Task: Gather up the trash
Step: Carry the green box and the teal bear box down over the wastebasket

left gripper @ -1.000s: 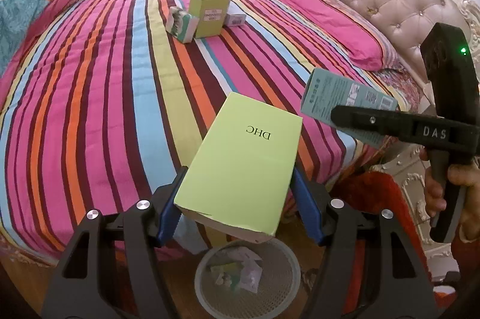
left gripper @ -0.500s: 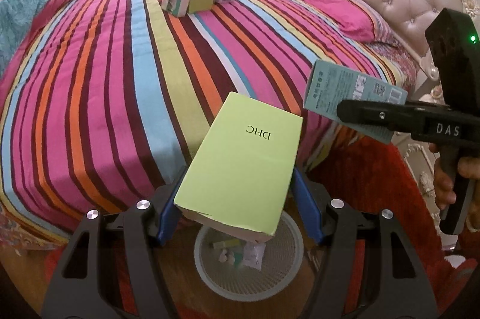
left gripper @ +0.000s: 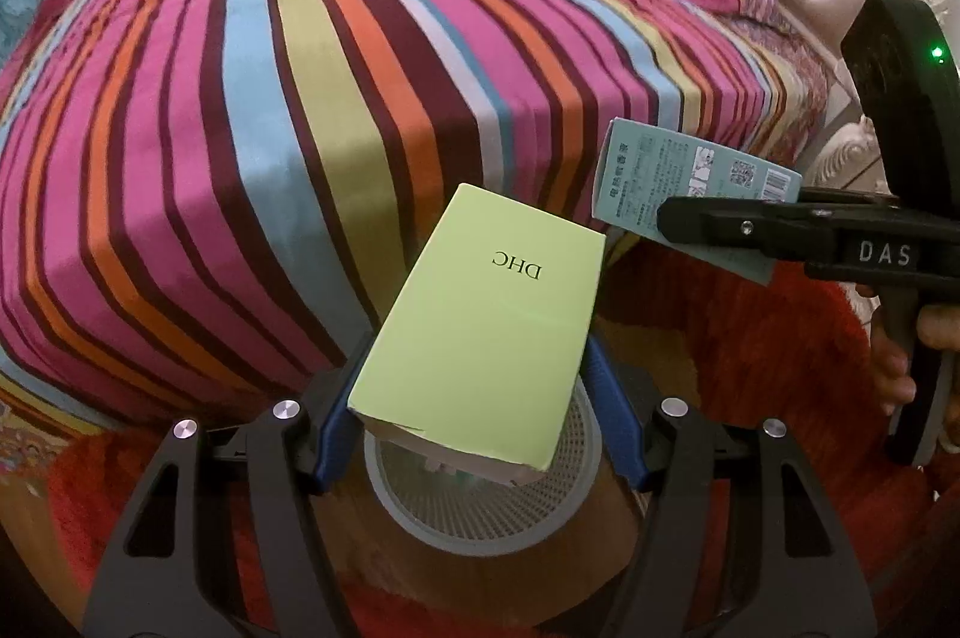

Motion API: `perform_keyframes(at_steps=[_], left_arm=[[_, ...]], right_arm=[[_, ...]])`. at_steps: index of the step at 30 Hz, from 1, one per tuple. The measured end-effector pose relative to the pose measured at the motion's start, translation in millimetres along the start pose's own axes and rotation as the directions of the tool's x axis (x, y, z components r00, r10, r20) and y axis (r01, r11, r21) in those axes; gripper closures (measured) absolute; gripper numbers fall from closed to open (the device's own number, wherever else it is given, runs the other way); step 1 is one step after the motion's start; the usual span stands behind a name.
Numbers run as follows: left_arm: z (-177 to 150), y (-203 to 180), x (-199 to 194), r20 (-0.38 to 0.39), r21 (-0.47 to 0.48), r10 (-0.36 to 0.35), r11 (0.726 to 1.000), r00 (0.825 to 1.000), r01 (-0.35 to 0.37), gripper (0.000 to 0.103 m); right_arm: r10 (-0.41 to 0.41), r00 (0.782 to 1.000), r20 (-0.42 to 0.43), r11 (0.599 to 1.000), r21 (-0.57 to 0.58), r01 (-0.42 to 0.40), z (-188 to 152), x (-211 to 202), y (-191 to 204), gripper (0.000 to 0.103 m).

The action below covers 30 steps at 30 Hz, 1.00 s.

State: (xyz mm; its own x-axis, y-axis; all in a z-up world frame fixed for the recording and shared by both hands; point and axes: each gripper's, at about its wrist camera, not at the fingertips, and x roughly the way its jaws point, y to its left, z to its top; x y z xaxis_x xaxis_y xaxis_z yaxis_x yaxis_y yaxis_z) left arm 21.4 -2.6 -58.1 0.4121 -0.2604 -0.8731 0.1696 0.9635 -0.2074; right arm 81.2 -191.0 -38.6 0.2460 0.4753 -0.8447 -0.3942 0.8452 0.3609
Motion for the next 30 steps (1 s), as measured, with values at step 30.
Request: perform_keyframes(at_steps=[30], left_arm=[[-24.2,11.1,68.6,-0.309,-0.105,-0.022,0.994,0.951,-0.011,0.038]], right_arm=[[-0.017,0.940,-0.342,0.992,0.112,0.059,-39.3,80.0,-7.3,0.057]])
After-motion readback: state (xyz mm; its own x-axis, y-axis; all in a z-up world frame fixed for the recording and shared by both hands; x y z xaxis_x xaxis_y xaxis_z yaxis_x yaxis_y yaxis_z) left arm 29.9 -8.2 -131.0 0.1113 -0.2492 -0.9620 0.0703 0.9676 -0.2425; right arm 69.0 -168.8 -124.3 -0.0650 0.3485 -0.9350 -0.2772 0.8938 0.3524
